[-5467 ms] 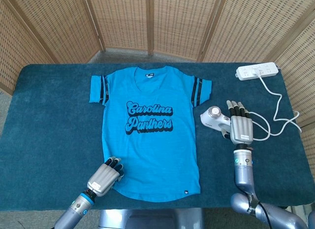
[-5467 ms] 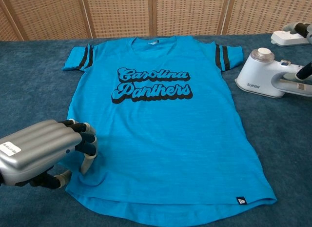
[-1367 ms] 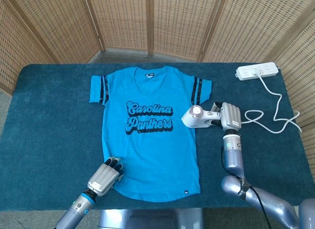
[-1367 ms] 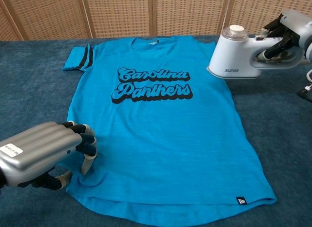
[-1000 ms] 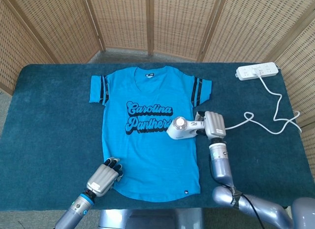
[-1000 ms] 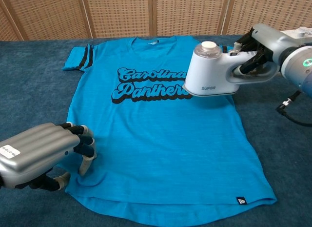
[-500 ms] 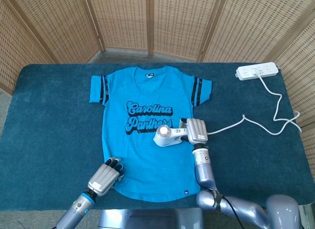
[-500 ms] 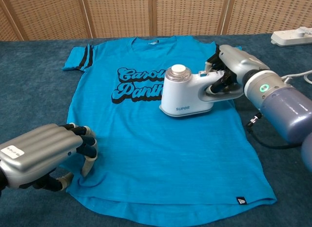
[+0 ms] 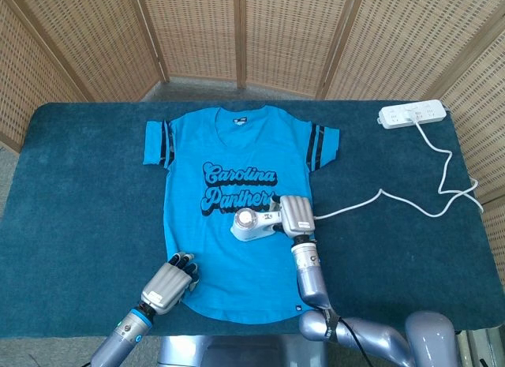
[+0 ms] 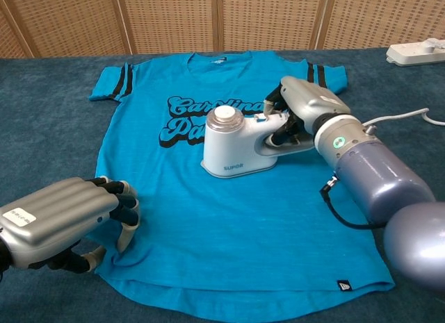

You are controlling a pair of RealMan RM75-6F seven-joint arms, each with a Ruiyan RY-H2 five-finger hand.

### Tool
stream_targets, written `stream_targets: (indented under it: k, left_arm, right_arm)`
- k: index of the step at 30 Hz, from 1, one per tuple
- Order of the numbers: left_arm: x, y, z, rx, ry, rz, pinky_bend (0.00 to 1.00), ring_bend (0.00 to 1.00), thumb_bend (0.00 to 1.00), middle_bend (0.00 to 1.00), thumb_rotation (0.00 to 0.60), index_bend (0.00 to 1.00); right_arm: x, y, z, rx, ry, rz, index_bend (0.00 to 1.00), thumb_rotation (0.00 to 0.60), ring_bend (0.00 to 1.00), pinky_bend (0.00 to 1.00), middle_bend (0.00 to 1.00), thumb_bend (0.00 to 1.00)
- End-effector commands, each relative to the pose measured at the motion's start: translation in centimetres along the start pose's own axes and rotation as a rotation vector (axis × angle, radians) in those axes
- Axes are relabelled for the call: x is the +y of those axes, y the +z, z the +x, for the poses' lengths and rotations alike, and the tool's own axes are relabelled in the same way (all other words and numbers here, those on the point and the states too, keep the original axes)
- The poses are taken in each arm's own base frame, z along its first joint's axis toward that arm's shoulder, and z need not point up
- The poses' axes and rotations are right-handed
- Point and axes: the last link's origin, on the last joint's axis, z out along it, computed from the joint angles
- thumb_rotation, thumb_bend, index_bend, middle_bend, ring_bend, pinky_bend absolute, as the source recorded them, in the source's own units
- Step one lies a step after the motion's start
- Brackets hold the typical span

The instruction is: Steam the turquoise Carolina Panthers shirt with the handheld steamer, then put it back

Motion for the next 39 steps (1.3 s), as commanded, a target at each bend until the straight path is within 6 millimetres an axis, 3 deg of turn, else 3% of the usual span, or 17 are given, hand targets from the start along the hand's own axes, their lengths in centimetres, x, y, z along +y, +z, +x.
stream_targets:
  k: [1,9,28,39]
  left_arm:
    - [0.0,0.0,0.0,0.0,0.001,0.001,0.17,0.17,0.47,0.36,0.551,0.66]
    - [0.1,0.0,0.0,0.001,0.001,-0.003,0.17,0.17,0.47,0.36,0.552,0.66]
    - [0.6,0.3,-0.1,0.001,0.008,-0.014,0.17,0.17,0.47,0.36,0.547,0.66]
    - [0.6,0.3,-0.2,0.001,0.004,-0.012,0.17,0.17,0.47,0.36,0.546,0.66]
  right_arm:
    - [-0.2,0.0,-0.4,-0.009,-0.007,0.004,0.67,0.6,0.67,0.6,0.67,0.37]
    - [0.7,0.0,-0.5,-0.007,-0.011,-0.009,0.67,0.6,0.67,0.59,0.67,0.37]
    - [4.5,0.2,2.2,0.051,-0.061,-0.067,0.67,0.6,0.67,0.58,0.67,0.37]
    - [2.3,0.1,1.1,0.017,-0.059,-0.021,0.67,0.6,0.67,0.58,0.67,0.37]
